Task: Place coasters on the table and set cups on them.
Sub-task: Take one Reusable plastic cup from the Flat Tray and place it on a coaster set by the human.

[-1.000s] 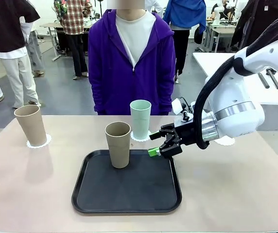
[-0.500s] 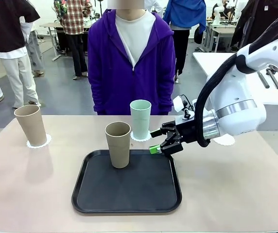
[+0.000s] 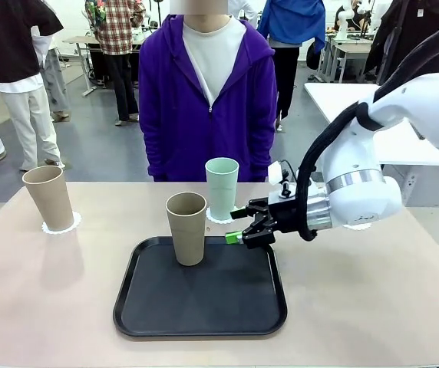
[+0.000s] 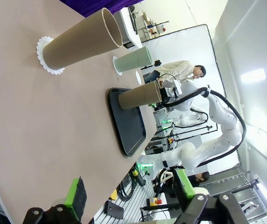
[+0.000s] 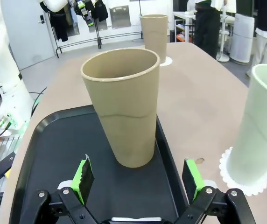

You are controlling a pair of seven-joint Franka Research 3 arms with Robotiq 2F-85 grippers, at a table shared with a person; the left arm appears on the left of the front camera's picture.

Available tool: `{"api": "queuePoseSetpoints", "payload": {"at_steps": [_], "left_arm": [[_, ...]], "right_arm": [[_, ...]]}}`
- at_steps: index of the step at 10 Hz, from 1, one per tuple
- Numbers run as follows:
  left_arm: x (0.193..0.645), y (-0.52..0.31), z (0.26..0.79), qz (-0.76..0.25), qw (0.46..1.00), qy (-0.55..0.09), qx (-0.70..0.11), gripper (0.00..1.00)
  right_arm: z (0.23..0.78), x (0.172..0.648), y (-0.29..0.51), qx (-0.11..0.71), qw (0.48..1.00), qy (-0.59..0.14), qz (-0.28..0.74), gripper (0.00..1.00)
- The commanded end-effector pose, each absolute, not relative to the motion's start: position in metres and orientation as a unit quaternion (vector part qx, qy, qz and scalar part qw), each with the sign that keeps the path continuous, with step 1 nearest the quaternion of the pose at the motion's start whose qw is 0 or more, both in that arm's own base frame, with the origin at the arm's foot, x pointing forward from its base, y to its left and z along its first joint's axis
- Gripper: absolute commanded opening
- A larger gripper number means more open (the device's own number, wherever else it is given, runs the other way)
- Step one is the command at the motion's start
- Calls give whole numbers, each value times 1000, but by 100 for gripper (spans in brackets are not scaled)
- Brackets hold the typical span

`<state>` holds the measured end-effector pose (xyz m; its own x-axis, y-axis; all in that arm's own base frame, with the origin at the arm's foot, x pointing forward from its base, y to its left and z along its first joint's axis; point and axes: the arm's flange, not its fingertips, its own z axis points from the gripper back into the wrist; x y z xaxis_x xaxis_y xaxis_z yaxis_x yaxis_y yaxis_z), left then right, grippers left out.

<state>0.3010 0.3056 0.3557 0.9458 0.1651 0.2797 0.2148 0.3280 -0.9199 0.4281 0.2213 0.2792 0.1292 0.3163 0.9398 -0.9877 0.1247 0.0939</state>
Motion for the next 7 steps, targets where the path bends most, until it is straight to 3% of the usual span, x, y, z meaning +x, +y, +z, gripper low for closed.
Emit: {"api": "queuePoseSetpoints", "payload": {"at_steps": [1,7], "left_arm": [[299,307,357,-11,798,-164,-580,100],[299,307,357,-11,798,-164,-580,100]], "right_arm": [[262,431,244,420,615,-413,524,100],[251,436,271,421,603,-407,542,100]]}}
